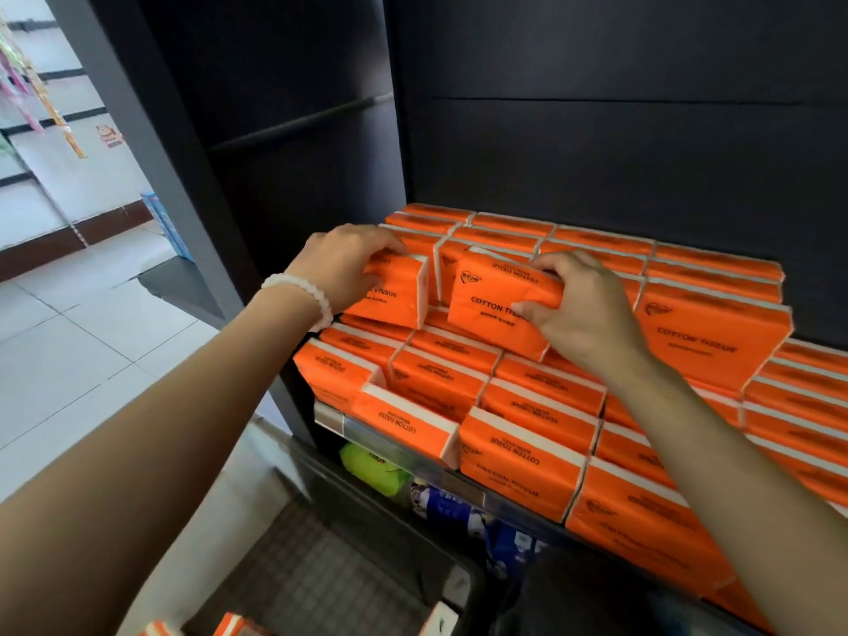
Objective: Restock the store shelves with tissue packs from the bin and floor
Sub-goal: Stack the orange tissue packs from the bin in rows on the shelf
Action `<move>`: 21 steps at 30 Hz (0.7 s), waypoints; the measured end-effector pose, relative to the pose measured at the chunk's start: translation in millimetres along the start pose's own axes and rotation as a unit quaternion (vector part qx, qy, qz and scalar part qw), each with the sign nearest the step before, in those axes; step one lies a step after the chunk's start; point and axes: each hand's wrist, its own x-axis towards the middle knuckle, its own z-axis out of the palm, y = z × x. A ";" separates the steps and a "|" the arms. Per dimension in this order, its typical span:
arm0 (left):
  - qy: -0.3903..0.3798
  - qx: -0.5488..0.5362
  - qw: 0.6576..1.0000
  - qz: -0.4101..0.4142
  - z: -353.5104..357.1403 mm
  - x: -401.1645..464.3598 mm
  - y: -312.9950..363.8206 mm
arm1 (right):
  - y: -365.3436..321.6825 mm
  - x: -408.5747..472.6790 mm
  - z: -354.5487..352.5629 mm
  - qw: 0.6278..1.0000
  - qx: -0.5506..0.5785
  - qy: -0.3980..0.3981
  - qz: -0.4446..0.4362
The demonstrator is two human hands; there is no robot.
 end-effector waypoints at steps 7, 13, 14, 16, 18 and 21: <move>0.064 -0.036 0.997 -0.019 40.3 13.4 -19.7 | -10.2 20.0 44.8 0.996 -0.064 0.032 -0.051; 0.060 0.040 0.997 -0.003 57.0 15.8 -18.4 | -4.2 16.6 66.7 0.970 -0.176 0.124 -0.113; 0.065 0.058 0.996 -0.006 58.1 16.1 -17.9 | -3.9 17.3 66.4 0.969 -0.180 0.126 -0.116; 0.089 0.062 0.994 -0.005 60.8 17.4 -17.9 | -3.2 20.4 64.9 0.967 -0.187 0.124 -0.123; 0.104 0.039 0.994 -0.002 64.0 20.2 -17.6 | -2.3 22.0 64.5 0.966 -0.191 0.120 -0.123; 0.116 0.018 0.993 0.004 69.1 23.3 -19.6 | -1.4 22.0 68.5 0.964 -0.193 0.126 -0.129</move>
